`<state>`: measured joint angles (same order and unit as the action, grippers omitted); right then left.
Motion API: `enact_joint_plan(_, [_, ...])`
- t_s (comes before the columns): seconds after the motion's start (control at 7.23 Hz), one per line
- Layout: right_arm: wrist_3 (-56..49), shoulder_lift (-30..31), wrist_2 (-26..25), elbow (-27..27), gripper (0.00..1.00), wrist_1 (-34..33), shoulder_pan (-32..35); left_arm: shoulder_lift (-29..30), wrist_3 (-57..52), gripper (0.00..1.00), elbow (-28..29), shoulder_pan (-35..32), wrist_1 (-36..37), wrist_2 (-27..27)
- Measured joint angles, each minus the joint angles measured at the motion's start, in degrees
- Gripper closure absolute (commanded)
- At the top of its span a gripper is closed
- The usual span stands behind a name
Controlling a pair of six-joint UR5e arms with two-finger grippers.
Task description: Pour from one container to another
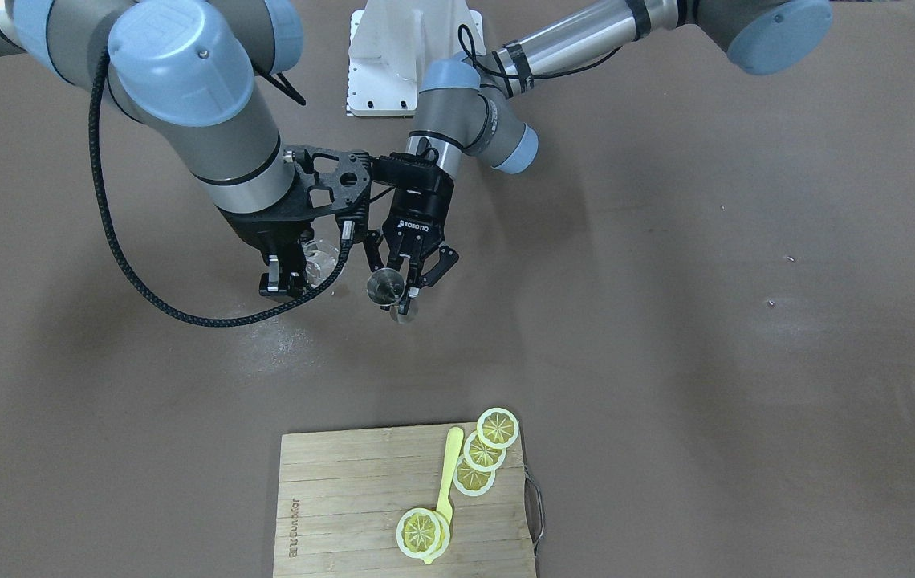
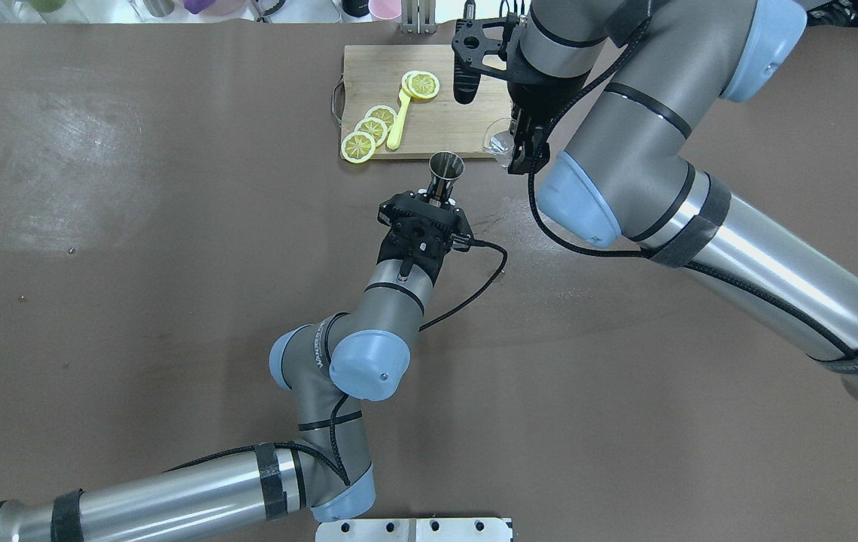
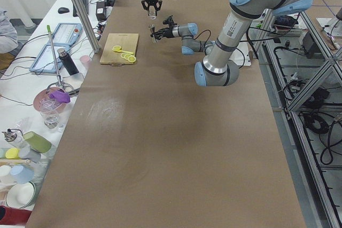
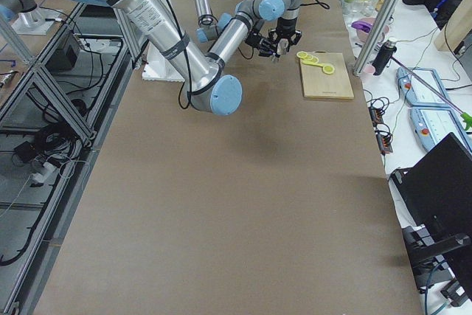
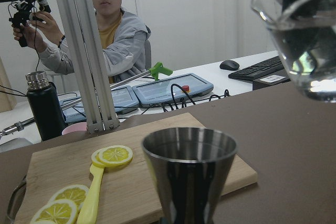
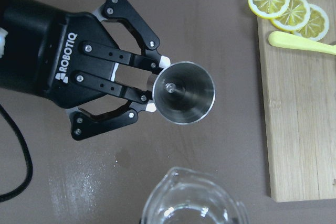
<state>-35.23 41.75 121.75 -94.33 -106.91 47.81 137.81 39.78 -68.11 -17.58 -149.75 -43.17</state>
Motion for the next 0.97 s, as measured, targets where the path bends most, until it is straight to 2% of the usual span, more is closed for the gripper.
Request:
enact_joint_plan(0.28, [-2.09, -2.19, -2.11, 1.49, 1.00, -3.30, -0.79, 0.01, 0.01, 1.00, 0.00, 0.00, -0.01, 0.00])
enact_joint_plan(0.97, [-4.97, -9.69, -3.94, 11.56, 1.00, -5.17, -1.04, 0.09, -0.06, 1.00, -0.01, 0.00, -0.02, 0.02])
